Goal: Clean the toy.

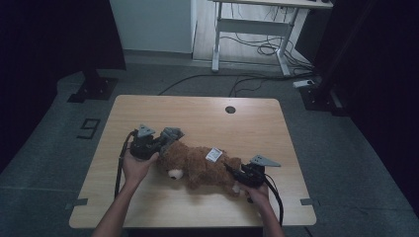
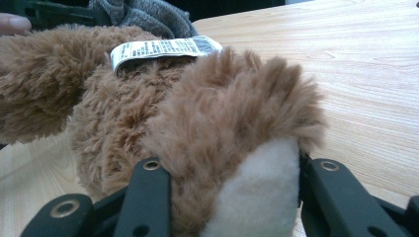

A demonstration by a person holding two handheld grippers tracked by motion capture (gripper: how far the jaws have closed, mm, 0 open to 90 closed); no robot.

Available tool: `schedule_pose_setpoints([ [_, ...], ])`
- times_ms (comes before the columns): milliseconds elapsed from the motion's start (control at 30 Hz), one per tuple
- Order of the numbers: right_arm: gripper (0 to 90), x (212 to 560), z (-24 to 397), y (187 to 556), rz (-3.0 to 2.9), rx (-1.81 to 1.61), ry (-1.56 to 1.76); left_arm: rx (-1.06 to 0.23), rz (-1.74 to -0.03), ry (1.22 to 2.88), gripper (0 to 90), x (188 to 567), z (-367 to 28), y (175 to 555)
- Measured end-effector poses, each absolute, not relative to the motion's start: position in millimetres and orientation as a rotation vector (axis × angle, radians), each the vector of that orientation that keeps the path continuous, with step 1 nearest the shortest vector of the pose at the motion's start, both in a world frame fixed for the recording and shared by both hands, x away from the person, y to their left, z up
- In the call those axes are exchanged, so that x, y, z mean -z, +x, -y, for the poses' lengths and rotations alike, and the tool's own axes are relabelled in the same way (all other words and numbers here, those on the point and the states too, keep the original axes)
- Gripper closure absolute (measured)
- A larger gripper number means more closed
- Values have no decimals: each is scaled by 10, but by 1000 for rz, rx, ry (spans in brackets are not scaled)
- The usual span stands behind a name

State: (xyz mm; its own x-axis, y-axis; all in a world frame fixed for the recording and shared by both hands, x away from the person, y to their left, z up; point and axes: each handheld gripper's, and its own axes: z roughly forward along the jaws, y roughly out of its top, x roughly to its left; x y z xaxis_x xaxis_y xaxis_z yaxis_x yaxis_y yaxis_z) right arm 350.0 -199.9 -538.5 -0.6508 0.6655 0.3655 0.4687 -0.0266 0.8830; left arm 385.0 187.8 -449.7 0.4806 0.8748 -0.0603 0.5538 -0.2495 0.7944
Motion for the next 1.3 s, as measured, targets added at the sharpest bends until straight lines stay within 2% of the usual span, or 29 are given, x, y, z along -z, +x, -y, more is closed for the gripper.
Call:
schedule_pose_setpoints([
  [333,615,5396,2012,3509,-2059,-1757,1233,-490,-1252,1958,820,4660,-2063,3853],
  [533,616,5392,2015,3514,-2057,-1755,1234,-479,-1210,1897,819,4456,-2061,3787],
  [700,617,5356,2001,3525,-2057,-1728,1230,-505,-1102,1889,818,4130,-1831,3715],
  [900,618,5314,1982,3504,-2057,-1717,1221,-471,-976,1935,817,3954,-1264,3742],
  [1000,617,5295,1980,3485,-2065,-1716,1212,-453,-938,1981,816,4008,-967,3783],
  [1100,617,5286,1987,3476,-2077,-1711,1197,-492,-942,2057,815,4116,-827,3836],
  [1233,616,5275,1989,3459,-2094,-1703,1167,-597,-1016,2162,815,4323,-877,3915],
  [1300,616,5284,1995,3467,-2091,-1715,1182,-559,-1049,2134,815,4381,-1005,3933],
])
